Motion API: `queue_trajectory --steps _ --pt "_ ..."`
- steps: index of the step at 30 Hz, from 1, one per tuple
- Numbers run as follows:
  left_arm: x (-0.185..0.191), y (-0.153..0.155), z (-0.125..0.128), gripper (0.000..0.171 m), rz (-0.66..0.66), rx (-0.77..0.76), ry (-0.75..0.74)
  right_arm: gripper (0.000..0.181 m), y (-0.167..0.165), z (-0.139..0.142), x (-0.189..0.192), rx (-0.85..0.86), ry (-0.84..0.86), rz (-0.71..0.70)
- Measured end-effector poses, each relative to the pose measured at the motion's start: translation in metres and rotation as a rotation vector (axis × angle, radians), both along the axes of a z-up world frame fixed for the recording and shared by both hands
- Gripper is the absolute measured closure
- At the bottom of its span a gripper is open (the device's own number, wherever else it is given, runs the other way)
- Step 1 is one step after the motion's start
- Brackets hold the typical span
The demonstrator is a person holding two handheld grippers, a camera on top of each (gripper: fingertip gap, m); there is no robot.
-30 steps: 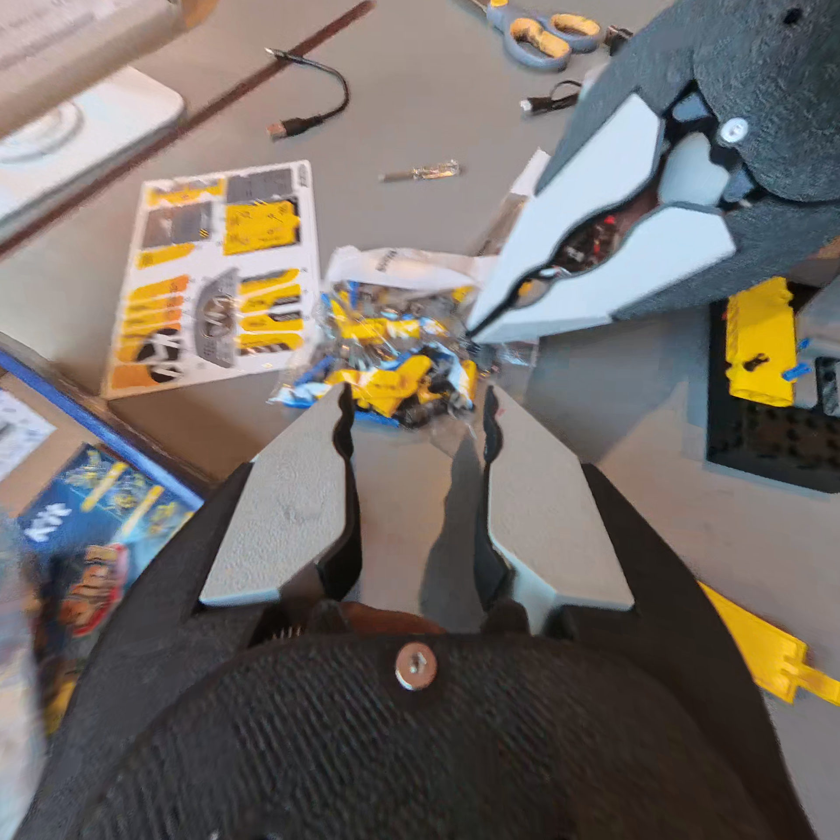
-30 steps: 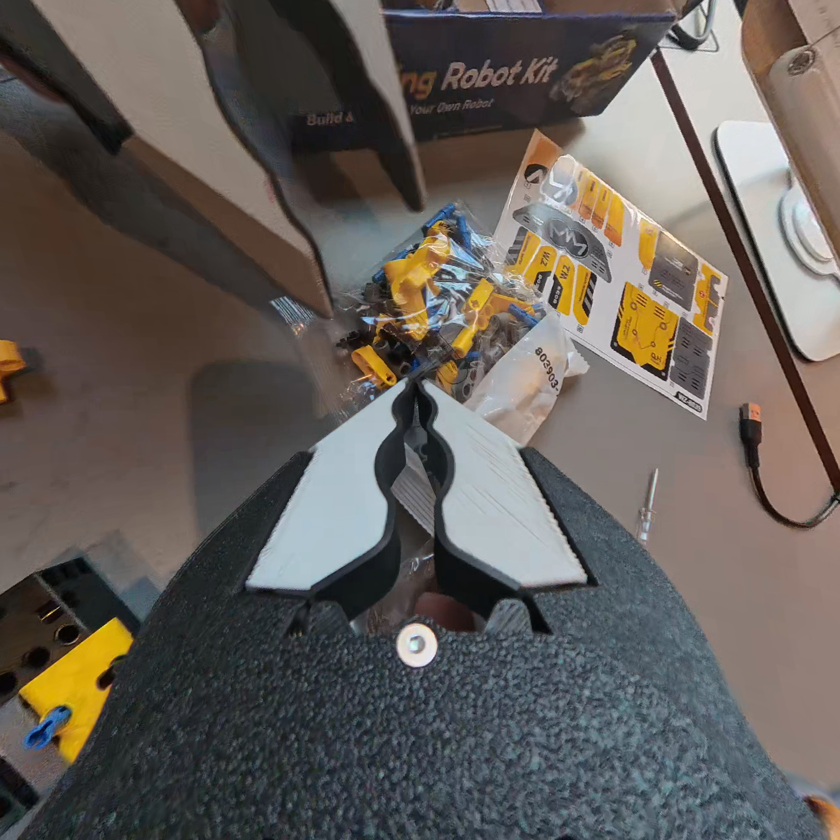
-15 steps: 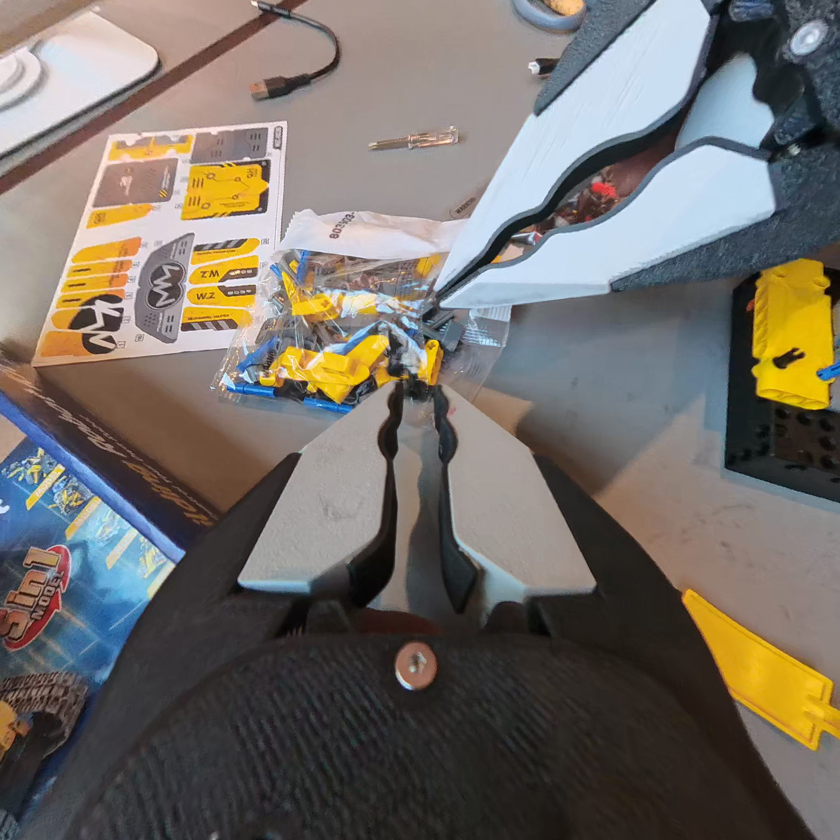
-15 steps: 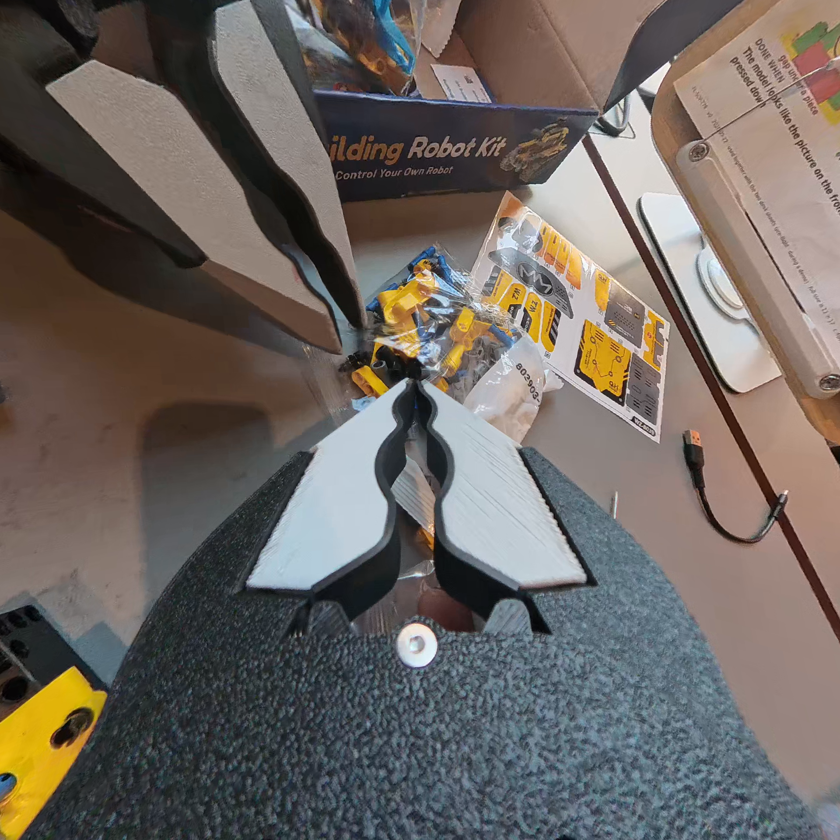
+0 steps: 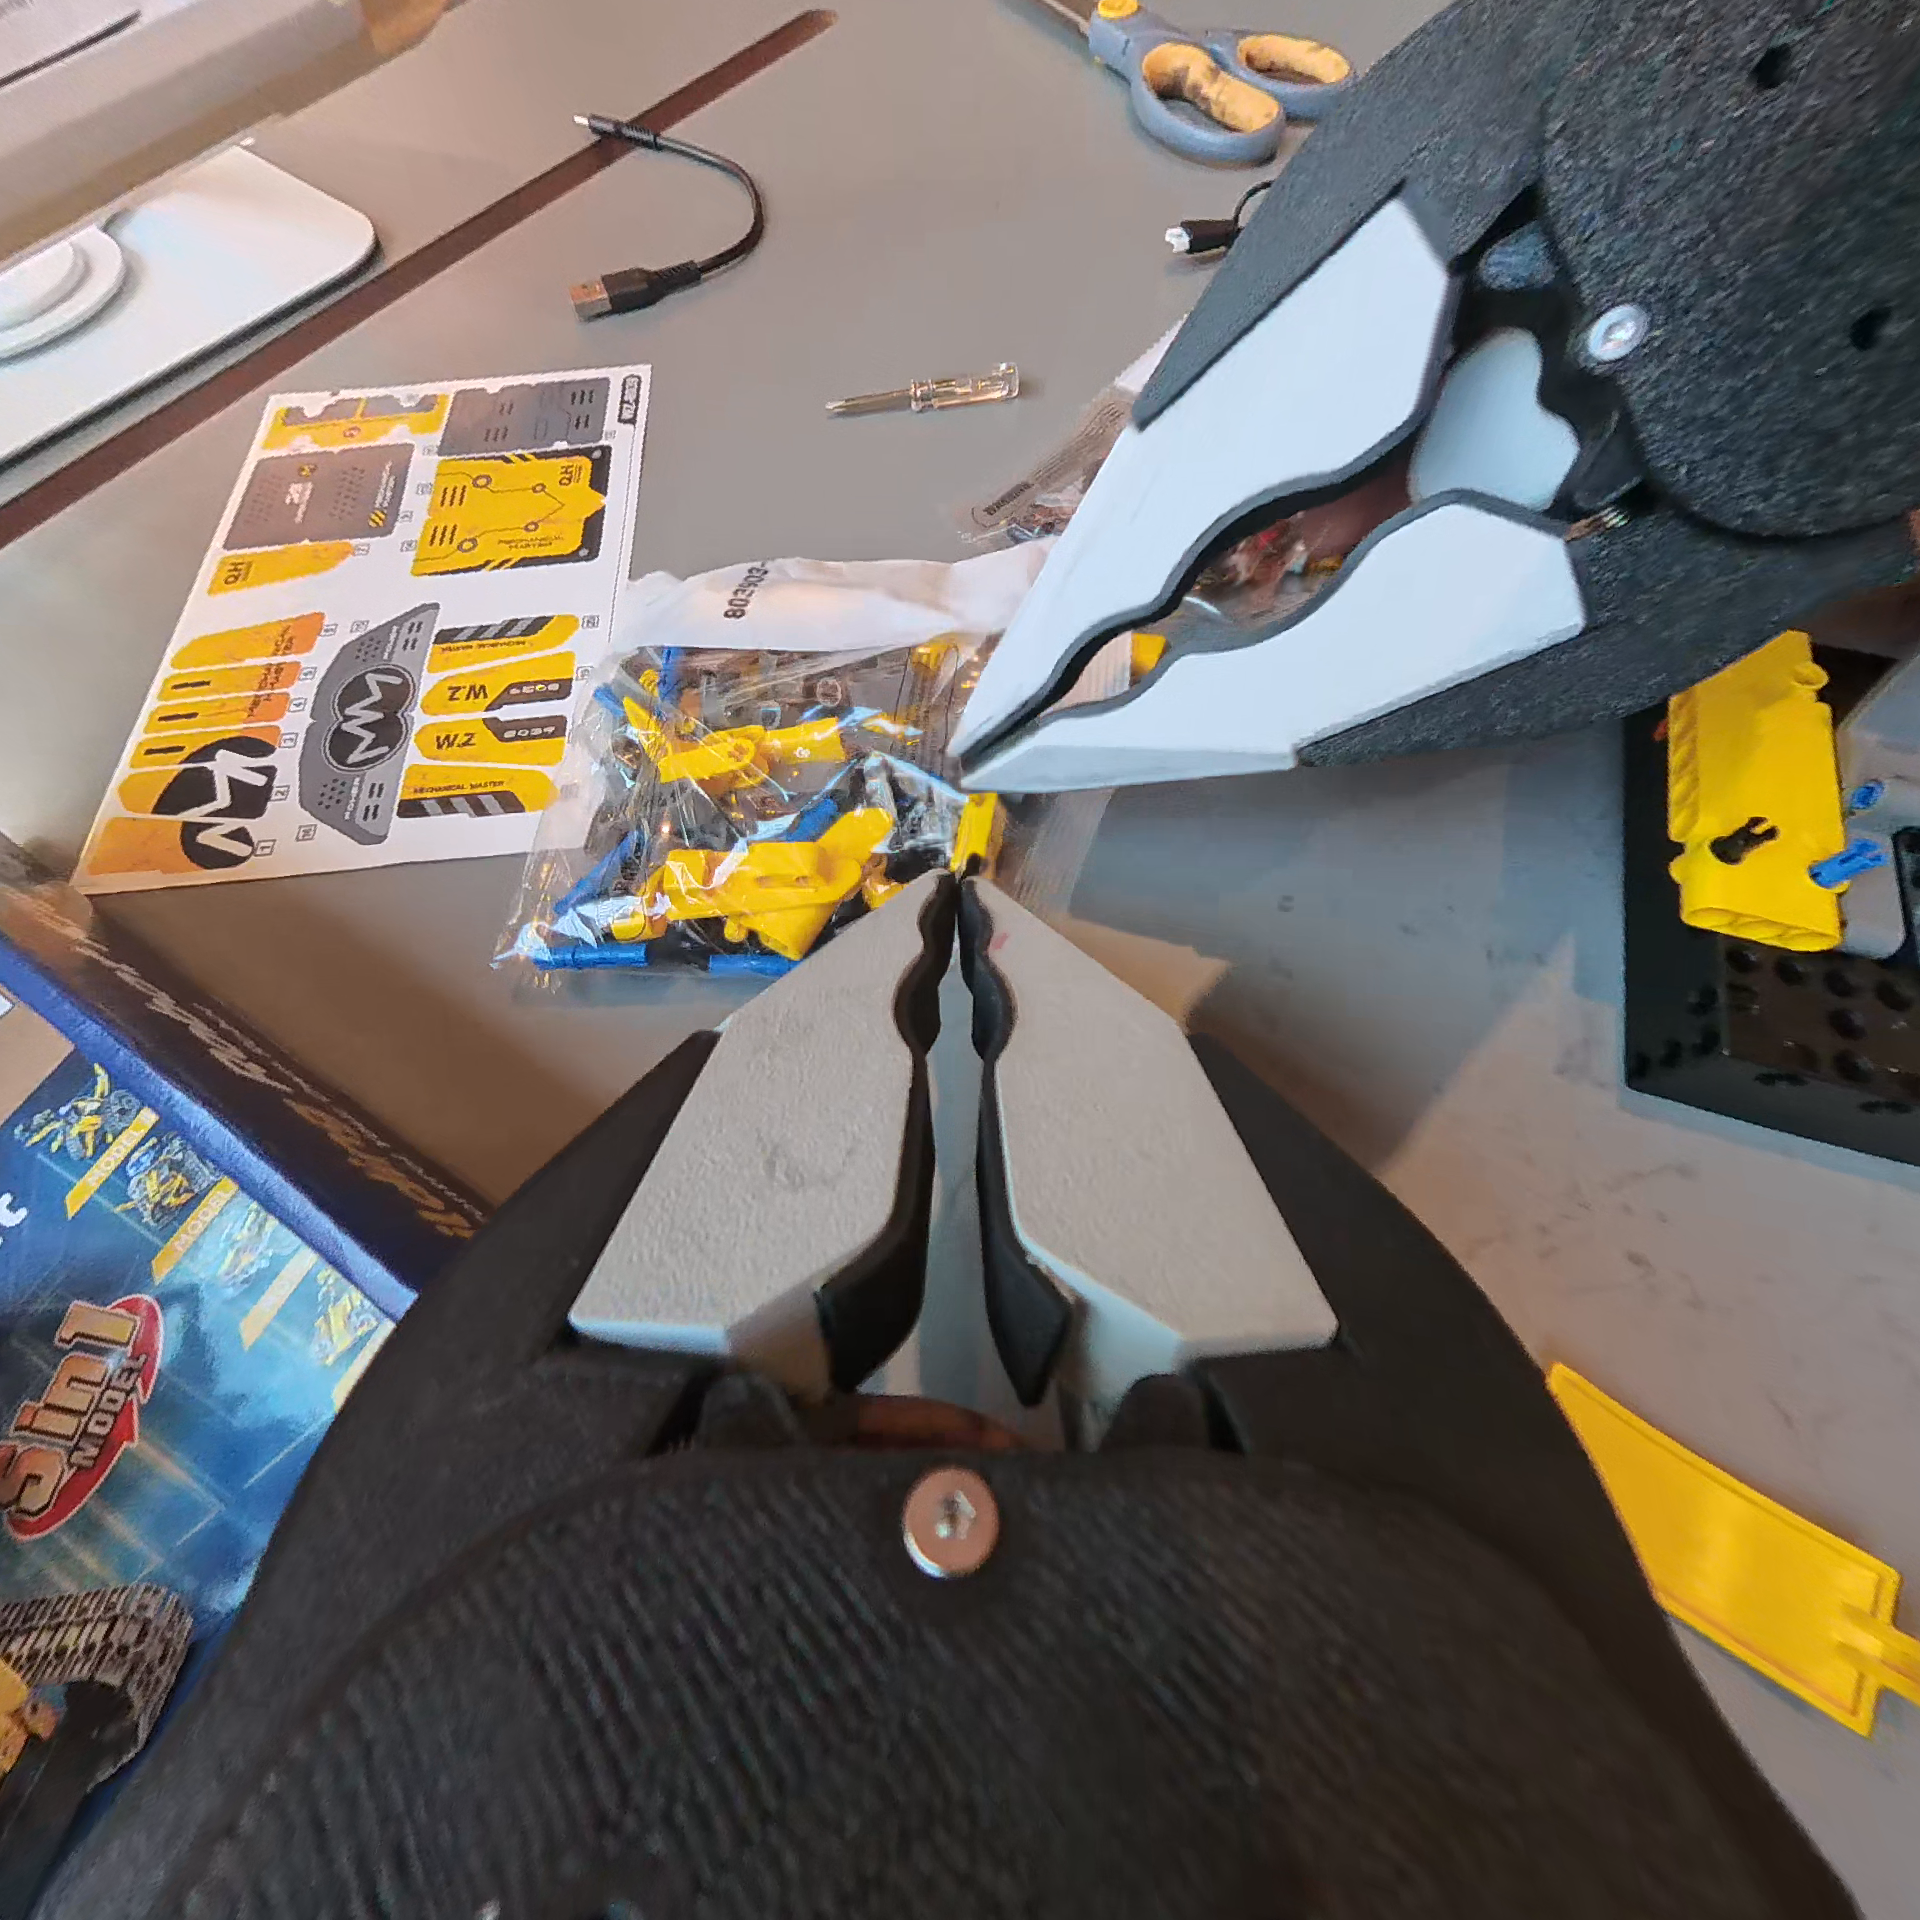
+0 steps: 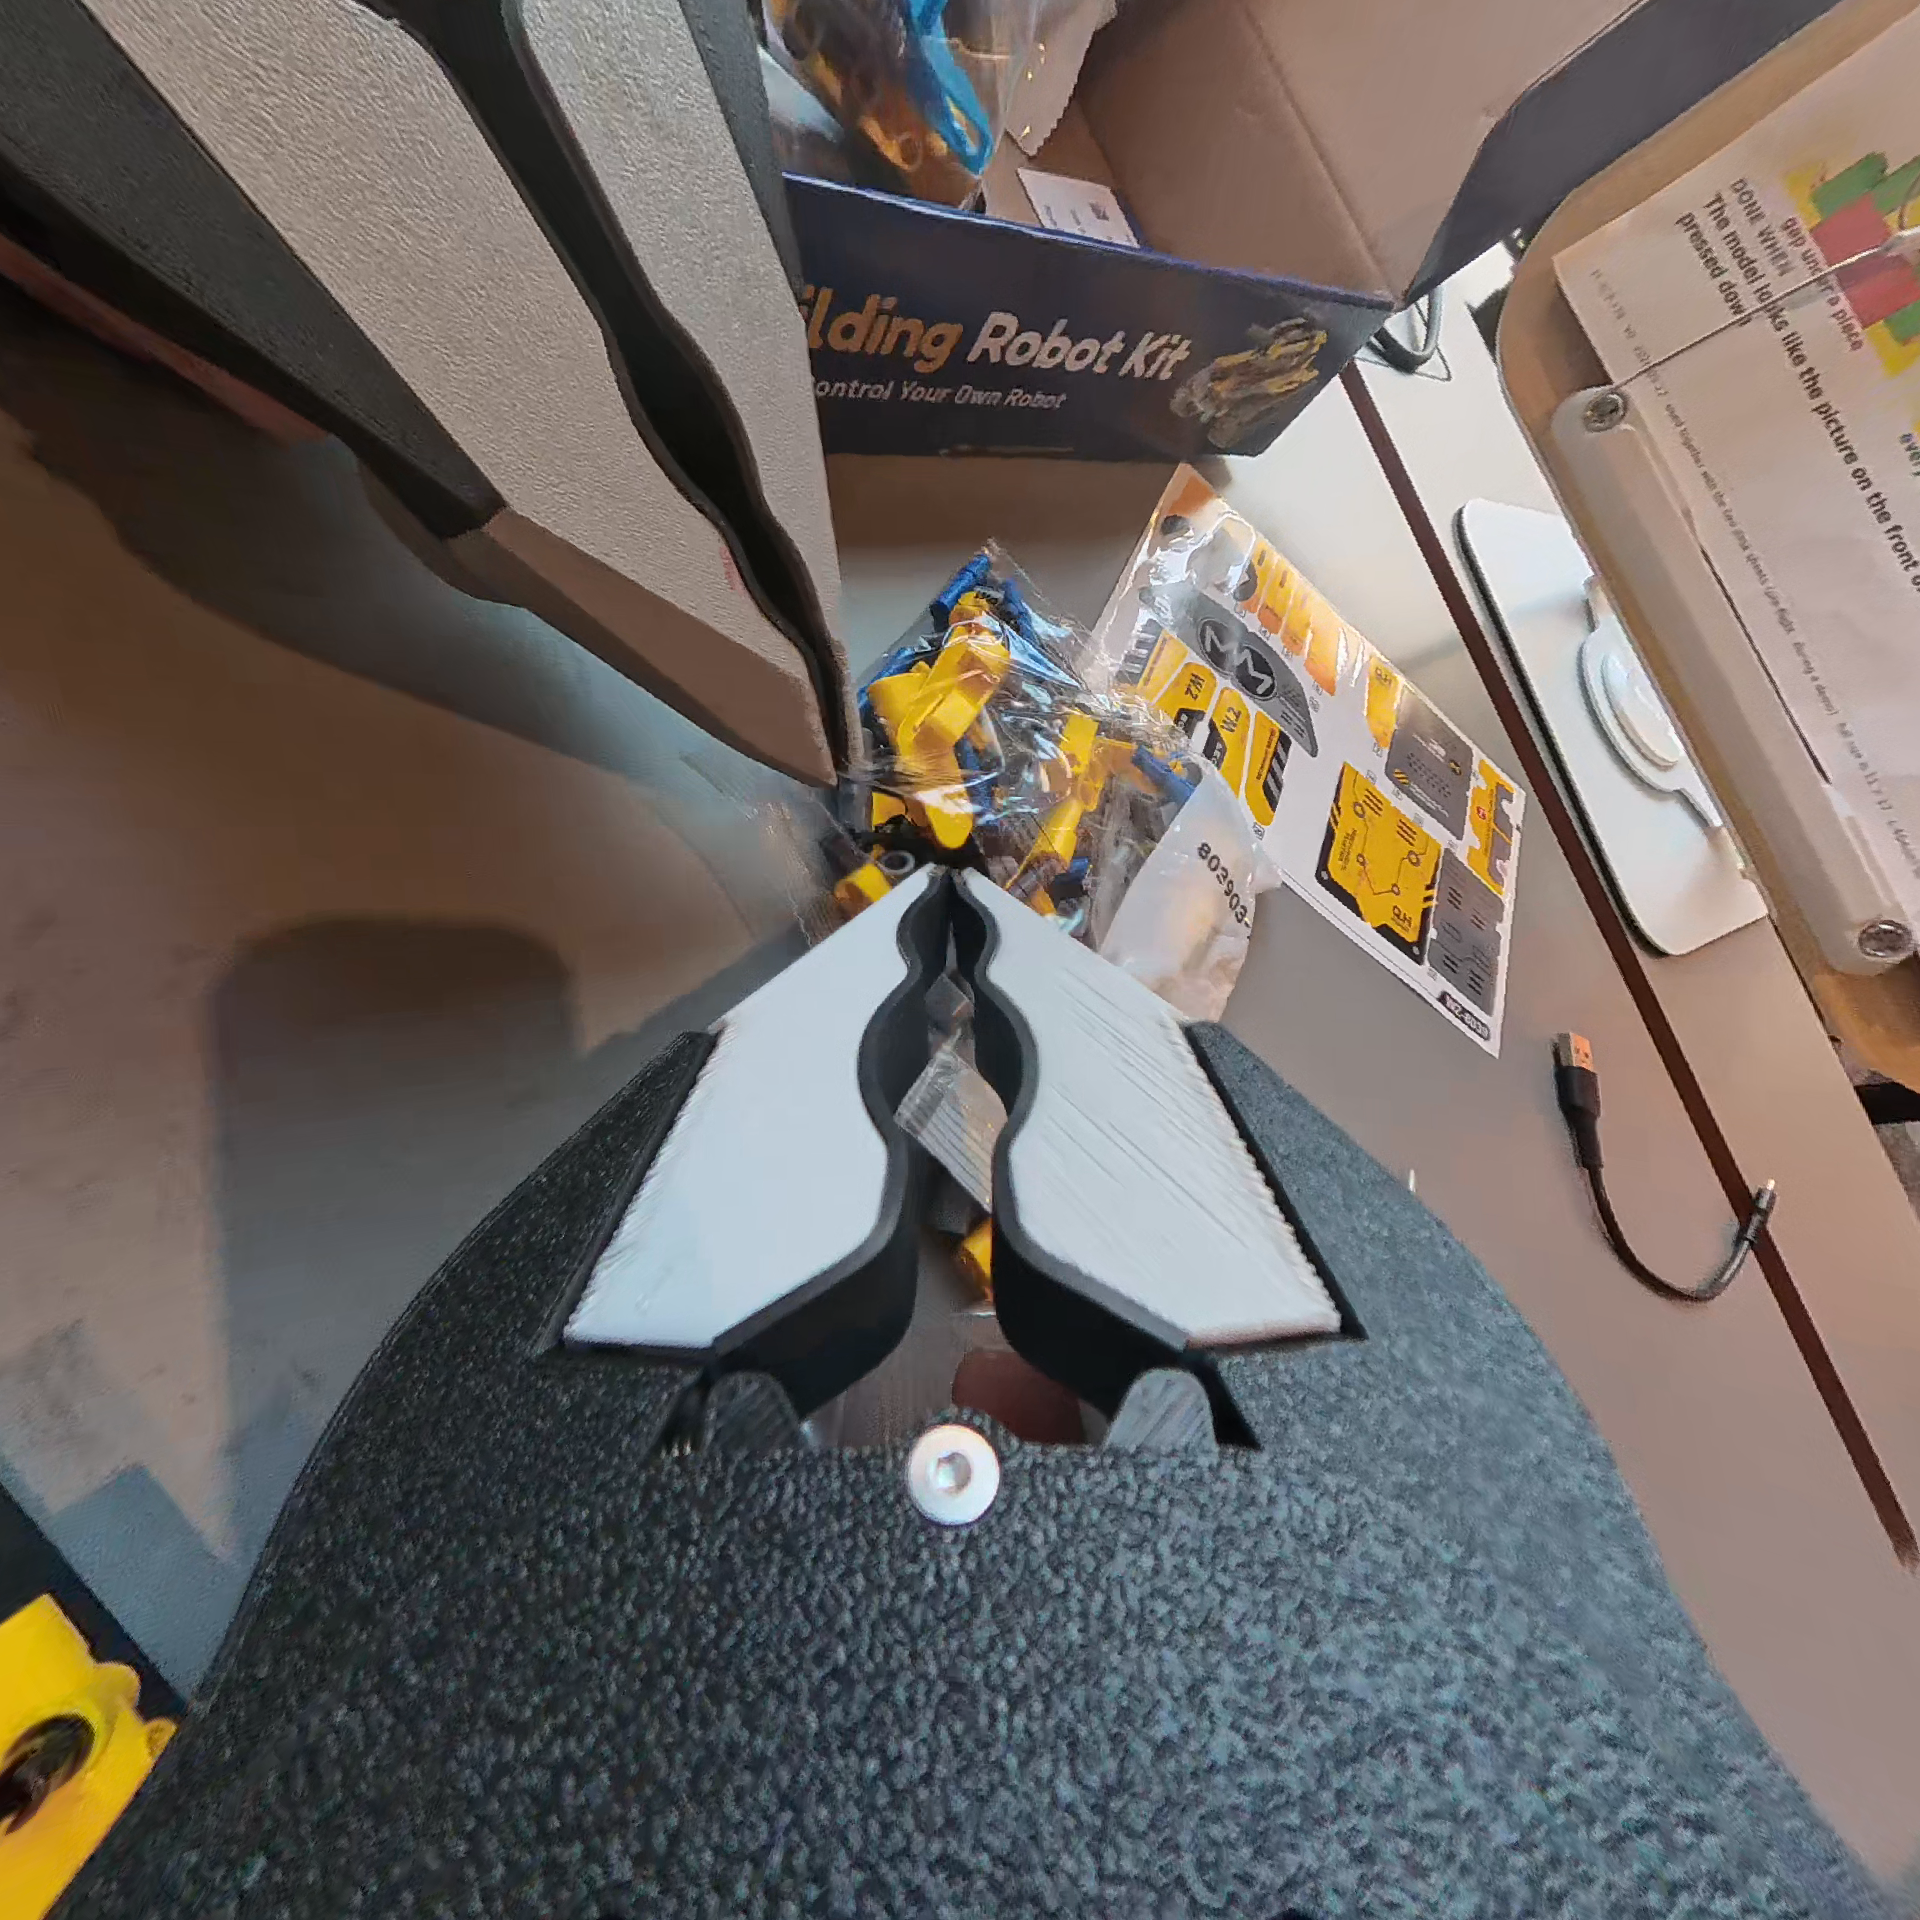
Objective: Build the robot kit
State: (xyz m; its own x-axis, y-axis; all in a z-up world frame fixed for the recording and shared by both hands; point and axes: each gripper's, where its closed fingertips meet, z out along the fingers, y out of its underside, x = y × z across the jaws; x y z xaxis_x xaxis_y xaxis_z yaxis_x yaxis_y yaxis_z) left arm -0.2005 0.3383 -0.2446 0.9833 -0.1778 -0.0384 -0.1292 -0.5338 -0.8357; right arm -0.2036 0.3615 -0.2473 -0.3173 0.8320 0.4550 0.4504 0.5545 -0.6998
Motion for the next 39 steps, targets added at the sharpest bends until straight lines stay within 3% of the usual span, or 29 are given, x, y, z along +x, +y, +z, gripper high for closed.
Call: queue_trajectory --steps 28,39 --pt "0.007 0.002 0.006 0.171 0.004 0.033 0.033 0.181 -0.011 0.000 -0.004 -0.016 0.028 0.067" --pt "-0.015 0.001 0.008 0.171 0.083 0.030 0.004 0.178 -0.006 -0.003 -0.004 0.007 0.009 0.043"
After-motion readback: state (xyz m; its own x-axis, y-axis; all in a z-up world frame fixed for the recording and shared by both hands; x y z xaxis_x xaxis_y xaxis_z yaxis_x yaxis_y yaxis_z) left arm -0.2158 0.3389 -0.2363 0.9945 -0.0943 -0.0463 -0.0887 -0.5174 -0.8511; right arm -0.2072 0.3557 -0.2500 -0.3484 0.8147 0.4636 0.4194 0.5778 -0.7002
